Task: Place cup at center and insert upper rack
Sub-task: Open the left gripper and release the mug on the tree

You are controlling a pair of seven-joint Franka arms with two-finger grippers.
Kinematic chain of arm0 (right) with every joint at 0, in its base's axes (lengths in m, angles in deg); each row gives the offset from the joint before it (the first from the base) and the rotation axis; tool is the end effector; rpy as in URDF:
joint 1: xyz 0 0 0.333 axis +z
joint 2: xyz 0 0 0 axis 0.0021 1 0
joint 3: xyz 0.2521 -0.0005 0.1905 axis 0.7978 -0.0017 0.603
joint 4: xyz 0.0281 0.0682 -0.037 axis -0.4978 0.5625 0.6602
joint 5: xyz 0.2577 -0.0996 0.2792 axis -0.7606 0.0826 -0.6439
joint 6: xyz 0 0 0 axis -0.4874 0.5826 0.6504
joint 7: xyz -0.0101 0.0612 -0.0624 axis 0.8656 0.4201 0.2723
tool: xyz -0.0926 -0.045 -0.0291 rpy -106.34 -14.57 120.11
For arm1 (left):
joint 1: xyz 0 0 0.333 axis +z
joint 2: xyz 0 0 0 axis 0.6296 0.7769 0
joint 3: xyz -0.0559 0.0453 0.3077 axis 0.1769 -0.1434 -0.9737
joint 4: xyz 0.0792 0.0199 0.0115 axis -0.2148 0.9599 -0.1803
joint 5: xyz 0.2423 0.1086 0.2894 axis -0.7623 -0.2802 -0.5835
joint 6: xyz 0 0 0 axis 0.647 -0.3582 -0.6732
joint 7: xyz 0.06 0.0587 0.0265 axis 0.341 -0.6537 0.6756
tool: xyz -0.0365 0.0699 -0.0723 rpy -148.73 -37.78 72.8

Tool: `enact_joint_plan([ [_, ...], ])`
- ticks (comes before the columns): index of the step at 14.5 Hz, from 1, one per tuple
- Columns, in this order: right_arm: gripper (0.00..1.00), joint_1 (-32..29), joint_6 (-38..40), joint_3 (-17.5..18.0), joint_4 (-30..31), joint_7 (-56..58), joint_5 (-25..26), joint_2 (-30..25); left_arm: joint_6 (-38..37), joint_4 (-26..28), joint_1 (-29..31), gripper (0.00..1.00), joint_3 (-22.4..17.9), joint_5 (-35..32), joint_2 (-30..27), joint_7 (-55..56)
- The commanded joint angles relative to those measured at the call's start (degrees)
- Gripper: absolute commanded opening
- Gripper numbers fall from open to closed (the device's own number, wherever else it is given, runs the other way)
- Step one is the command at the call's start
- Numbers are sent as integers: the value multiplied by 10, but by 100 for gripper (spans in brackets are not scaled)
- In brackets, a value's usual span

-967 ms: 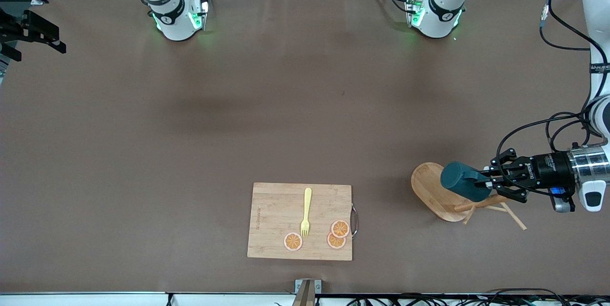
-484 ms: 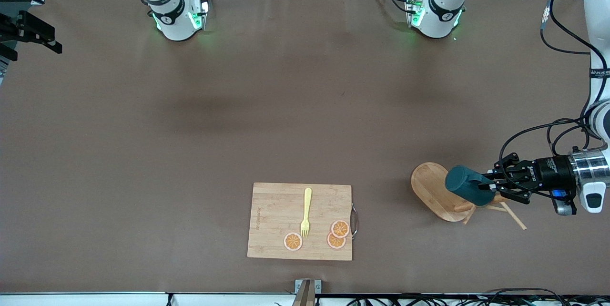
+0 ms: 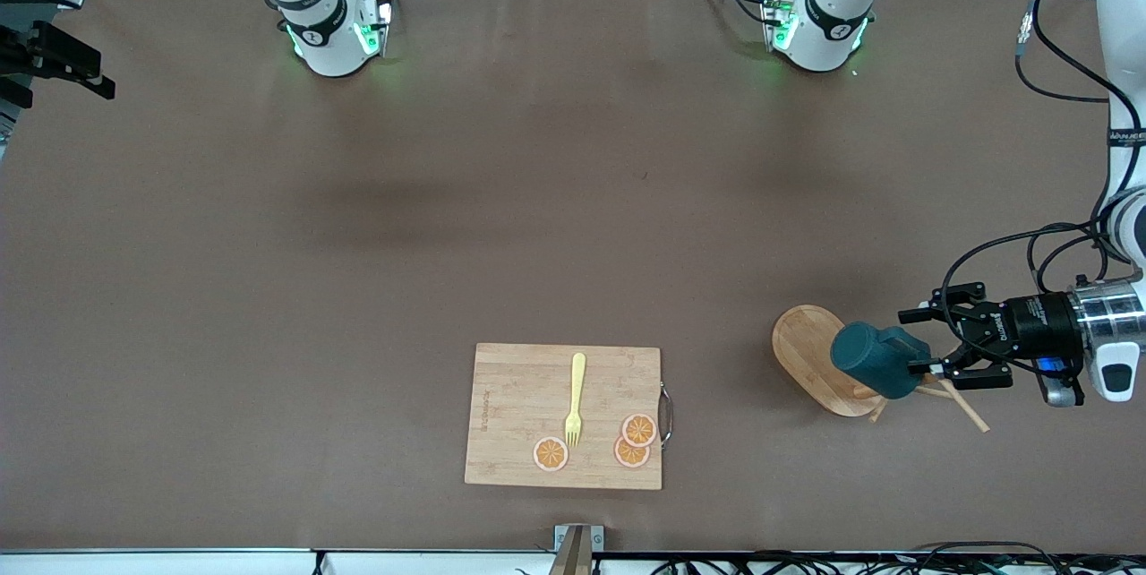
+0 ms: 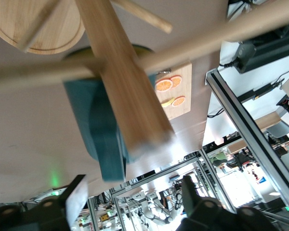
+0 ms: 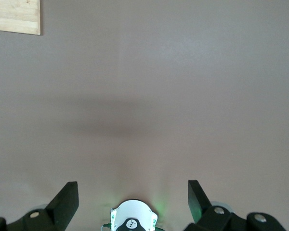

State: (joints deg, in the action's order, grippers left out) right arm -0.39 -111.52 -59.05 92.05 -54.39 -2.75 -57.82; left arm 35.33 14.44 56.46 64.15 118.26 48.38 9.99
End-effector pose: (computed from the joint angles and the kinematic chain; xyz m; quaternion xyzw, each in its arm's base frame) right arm 0.4963 -0.0308 0.6761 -0.9972 -0.0421 0.0591 0.0201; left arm 0.7102 0.0317 0.4012 0.7548 0.4556 -0.2435 0.4043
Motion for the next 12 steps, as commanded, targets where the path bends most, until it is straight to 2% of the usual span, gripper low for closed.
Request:
enact_joint_plan([
  [1, 100, -3, 6, 1, 6, -14, -9, -12, -22, 6, -54, 100, 3, -100, -79, 40],
  [4, 100, -4, 3, -1, 6, -23, -22, -12, -39, 7, -124, 100, 13, -248, -130, 40],
  [6, 100, -3, -3, 0, 3, -25, -21, -12, -54, 8, -153, 100, 29, -335, -143, 39],
  [8, 100, -4, -20, -1, 1, -22, -16, -12, -61, 6, -182, 100, 53, -459, -151, 34],
  [11, 100, -4, -23, -1, 1, -16, -12, -12, -85, 6, -183, 100, 118, -592, -157, -31],
  [12, 100, -3, -23, -1, 1, -15, -10, -12, -92, 6, -182, 100, 123, -612, -166, -66],
])
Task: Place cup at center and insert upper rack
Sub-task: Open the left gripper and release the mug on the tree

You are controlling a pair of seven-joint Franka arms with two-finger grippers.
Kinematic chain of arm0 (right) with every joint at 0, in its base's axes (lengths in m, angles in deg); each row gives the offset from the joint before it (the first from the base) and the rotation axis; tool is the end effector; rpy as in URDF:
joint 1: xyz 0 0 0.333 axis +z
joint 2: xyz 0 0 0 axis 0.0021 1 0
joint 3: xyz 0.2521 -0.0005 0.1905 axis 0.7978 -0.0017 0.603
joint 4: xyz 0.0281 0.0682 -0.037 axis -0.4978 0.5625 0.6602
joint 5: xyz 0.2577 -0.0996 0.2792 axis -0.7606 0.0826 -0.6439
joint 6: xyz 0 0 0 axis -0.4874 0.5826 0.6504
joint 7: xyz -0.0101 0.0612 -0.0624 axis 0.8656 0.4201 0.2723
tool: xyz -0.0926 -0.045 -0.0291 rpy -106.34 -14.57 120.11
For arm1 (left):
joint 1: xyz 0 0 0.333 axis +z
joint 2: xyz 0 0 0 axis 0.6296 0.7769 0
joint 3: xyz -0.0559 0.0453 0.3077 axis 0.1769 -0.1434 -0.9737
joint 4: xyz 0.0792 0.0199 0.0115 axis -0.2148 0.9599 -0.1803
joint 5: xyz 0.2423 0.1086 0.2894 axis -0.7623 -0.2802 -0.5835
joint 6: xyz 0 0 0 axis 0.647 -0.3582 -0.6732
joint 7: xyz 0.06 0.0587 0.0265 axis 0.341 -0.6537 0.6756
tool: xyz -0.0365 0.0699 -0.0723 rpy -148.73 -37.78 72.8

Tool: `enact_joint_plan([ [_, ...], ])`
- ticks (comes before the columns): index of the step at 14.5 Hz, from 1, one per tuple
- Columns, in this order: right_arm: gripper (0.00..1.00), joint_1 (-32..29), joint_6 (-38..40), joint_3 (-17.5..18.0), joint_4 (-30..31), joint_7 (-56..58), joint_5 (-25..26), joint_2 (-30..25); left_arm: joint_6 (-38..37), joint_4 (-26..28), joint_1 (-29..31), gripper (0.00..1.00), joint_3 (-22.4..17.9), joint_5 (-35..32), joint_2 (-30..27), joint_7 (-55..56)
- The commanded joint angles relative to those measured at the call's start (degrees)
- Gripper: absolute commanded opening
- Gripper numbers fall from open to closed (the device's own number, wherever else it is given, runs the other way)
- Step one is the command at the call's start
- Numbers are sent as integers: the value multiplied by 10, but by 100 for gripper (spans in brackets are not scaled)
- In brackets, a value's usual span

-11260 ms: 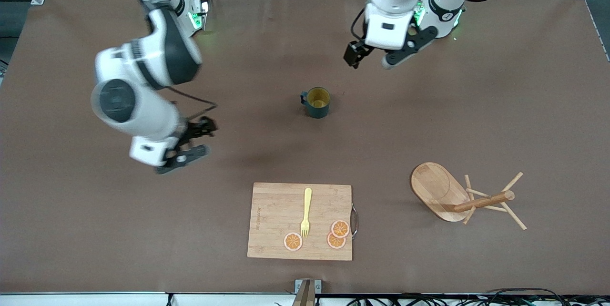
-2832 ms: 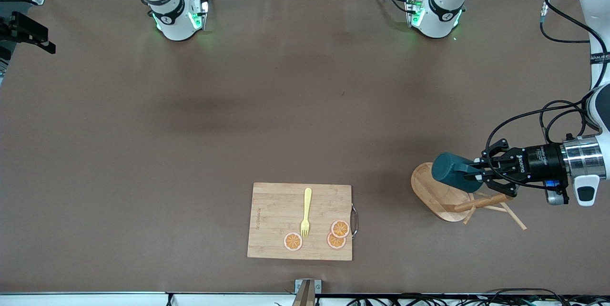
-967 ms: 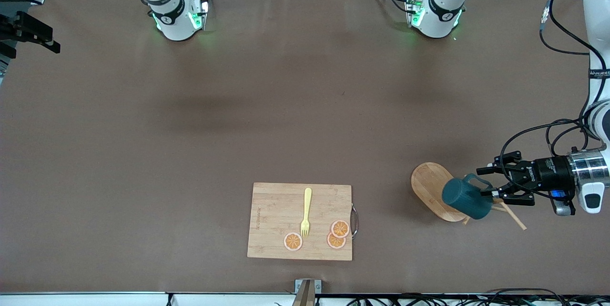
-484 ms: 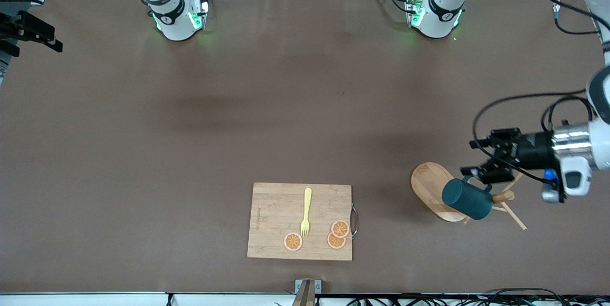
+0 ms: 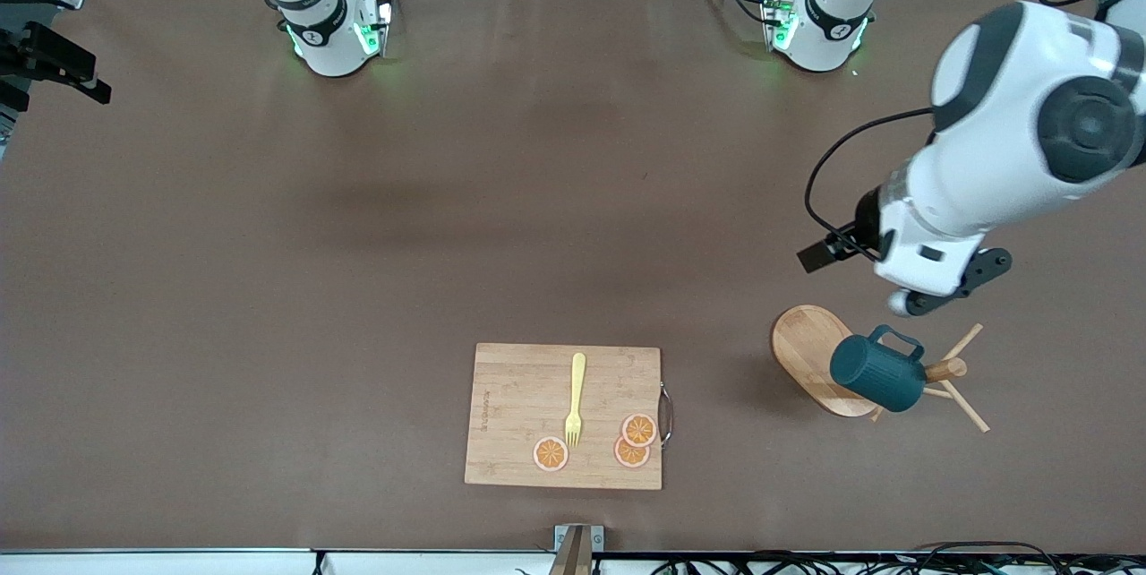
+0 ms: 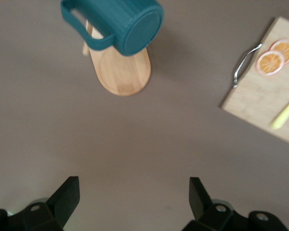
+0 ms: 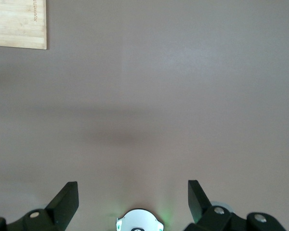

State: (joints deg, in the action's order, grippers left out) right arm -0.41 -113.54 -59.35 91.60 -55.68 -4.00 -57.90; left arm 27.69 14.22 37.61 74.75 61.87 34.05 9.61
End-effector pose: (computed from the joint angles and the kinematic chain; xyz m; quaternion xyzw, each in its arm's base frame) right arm 0.4997 -0.0313 0.6831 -0.9985 -0.0300 0.0361 0.0284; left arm 0.6160 -0.2108 0.5315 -0.9856 -0.1612 0.0465 0.0204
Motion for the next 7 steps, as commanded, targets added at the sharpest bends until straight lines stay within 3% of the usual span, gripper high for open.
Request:
enact_joint_plan([
  [1, 100, -3, -4, 3, 6, -3, 12, -12, -21, 9, 9, 100, 16, -55, -33, -87],
  [7, 100, -1, -1, 5, 9, -6, 20, -20, -102, 15, 68, 100, 9, -31, -108, -169],
])
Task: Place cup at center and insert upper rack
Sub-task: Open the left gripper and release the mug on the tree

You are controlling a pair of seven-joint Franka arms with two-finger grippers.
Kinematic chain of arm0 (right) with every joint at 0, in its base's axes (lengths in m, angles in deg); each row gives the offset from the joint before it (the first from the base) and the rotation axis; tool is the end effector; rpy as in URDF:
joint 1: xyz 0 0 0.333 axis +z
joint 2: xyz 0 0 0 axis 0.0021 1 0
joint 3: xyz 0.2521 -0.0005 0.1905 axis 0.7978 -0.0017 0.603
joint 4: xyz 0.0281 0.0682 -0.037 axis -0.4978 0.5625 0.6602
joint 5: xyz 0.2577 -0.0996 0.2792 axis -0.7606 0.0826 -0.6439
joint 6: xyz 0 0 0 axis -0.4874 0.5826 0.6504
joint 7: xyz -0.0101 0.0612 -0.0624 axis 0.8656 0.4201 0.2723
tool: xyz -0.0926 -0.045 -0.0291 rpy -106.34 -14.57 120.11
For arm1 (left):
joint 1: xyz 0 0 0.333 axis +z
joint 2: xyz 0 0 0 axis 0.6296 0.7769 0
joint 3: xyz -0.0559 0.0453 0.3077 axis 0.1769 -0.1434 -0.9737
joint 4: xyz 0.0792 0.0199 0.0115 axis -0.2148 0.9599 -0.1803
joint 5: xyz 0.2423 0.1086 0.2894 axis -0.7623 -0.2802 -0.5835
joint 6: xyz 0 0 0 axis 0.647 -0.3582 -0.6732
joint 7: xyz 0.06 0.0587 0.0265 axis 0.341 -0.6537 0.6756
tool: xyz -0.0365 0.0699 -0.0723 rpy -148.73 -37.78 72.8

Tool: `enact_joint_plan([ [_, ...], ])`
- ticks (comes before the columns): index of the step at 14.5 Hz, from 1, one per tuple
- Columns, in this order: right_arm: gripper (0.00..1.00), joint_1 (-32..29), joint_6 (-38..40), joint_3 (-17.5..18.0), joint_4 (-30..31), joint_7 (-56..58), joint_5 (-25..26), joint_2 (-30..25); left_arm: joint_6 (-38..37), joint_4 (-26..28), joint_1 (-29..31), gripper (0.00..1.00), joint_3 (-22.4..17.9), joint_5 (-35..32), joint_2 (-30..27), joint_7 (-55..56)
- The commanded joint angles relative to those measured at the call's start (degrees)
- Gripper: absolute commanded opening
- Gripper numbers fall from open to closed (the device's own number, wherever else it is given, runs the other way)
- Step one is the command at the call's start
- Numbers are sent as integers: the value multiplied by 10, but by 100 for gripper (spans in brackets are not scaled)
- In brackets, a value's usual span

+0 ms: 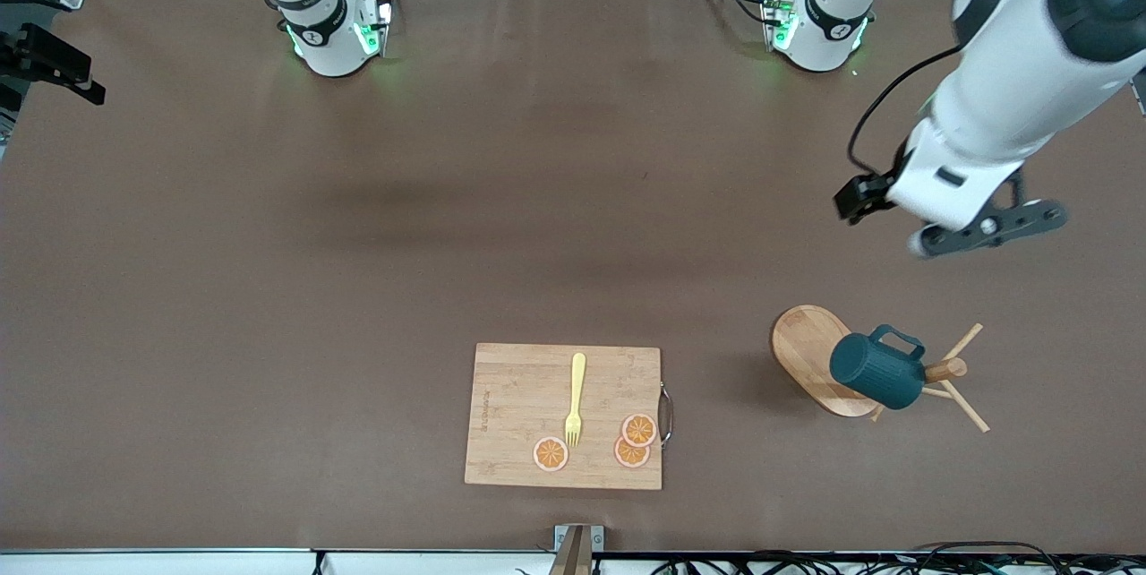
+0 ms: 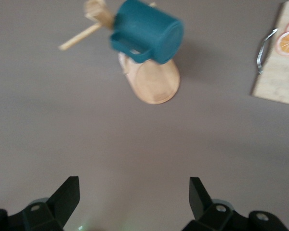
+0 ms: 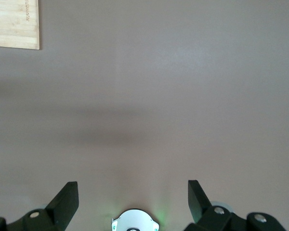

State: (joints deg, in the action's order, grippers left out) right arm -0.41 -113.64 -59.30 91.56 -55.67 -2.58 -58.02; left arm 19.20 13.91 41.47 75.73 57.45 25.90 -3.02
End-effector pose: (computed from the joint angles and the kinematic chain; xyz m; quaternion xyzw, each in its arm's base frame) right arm 0.4990 -0.0339 0.6845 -0.9989 -0.0282 0.0350 0.0161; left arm 0.5795 -0.1643 0.6090 -0.9935 -0.0832 0.0267 0.0729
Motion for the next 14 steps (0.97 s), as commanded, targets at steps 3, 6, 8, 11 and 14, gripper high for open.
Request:
enact_joint_plan([
  [3, 100, 0, 1, 6, 10, -12, 1, -21, -11, 73, 11, 100, -73, 59, -90, -92],
  [6, 100, 0, 0, 6, 11, -12, 1, -22, 3, 124, 11, 100, -131, 102, -133, -161],
  [8, 100, 0, 1, 6, 11, -12, 1, -22, 39, 173, 12, 100, -137, 103, -167, -172],
  [11, 100, 0, 7, 6, 12, -12, 1, -22, 67, 190, 18, 100, -137, 109, -182, -197],
  [14, 100, 1, 8, 6, 15, -12, 0, -21, 67, 185, 19, 100, -138, 116, -183, -199],
])
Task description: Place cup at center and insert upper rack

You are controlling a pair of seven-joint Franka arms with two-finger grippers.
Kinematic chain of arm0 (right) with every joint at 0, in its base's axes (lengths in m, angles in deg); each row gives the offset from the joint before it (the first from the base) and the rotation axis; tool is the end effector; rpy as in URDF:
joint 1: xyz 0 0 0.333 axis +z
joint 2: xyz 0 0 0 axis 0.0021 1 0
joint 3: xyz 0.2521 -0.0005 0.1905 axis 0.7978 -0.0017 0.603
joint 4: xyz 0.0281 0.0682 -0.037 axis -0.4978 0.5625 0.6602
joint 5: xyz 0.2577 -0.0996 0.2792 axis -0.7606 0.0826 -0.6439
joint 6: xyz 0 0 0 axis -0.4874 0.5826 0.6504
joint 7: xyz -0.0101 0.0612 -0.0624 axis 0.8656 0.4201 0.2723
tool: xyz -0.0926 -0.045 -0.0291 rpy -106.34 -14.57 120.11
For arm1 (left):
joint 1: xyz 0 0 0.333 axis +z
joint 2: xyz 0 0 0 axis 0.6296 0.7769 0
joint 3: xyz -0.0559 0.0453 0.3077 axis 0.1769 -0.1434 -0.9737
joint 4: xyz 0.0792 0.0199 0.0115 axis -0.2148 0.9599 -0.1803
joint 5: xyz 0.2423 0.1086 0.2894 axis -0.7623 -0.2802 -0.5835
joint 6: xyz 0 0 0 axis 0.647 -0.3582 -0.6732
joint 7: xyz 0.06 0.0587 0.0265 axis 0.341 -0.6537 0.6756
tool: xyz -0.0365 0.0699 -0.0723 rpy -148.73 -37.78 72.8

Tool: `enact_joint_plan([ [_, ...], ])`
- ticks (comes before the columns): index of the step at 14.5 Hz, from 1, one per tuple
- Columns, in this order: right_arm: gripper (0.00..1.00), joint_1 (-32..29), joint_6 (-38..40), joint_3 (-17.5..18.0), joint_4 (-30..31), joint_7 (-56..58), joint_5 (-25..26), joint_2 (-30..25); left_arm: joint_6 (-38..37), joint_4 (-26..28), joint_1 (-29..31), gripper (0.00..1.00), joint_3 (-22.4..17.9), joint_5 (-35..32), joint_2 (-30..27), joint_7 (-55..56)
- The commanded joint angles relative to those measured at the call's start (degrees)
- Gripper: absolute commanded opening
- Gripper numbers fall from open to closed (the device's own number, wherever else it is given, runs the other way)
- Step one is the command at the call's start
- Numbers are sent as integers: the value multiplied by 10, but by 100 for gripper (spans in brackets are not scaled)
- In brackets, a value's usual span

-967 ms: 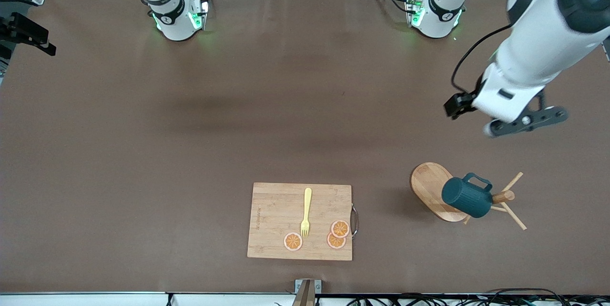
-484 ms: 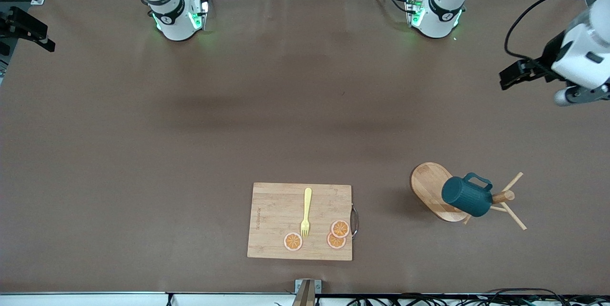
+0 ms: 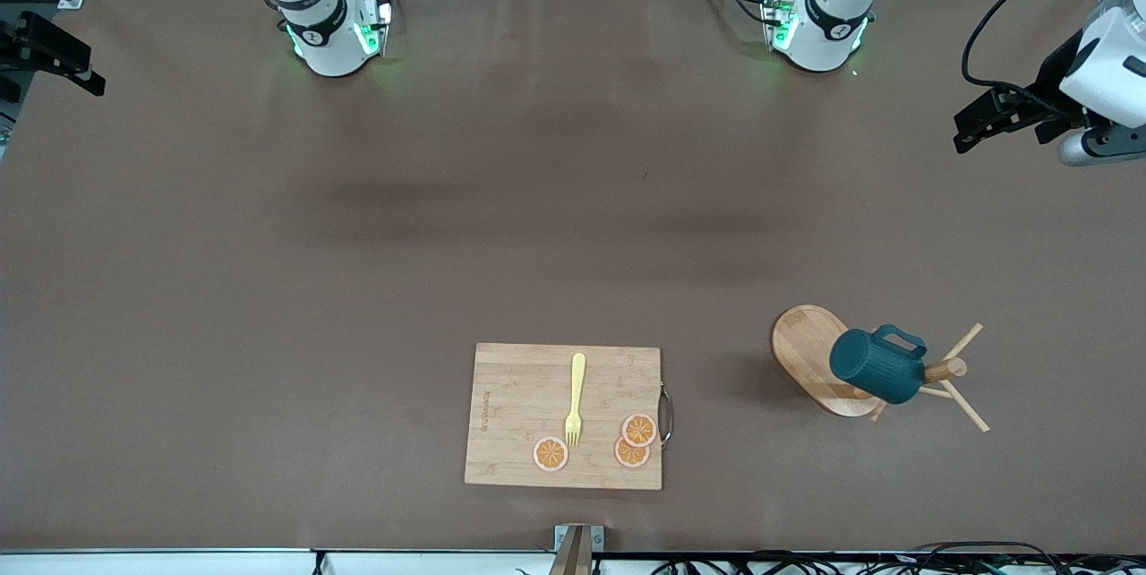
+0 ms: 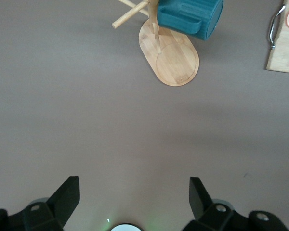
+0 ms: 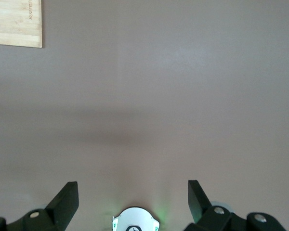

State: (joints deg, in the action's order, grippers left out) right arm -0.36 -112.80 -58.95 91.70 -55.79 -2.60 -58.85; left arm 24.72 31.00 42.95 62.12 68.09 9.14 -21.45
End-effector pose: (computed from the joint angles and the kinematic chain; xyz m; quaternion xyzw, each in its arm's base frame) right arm 0.4925 -0.0301 0.6895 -0.9987 -0.0308 0.0364 0.0163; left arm 0.5236 -0.0552 0.6345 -0.9988 -0.0429 0.0168 0.0148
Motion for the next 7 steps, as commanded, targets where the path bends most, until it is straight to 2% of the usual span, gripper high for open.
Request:
enact_joint_plan([
  [1, 100, 0, 0, 2, 14, -11, 0, -13, 12, 14, 5, 100, -2, 10, -16, -16],
  [7, 100, -2, -6, 0, 14, -11, 0, -12, 6, 10, 3, 100, 3, 6, -19, -49],
])
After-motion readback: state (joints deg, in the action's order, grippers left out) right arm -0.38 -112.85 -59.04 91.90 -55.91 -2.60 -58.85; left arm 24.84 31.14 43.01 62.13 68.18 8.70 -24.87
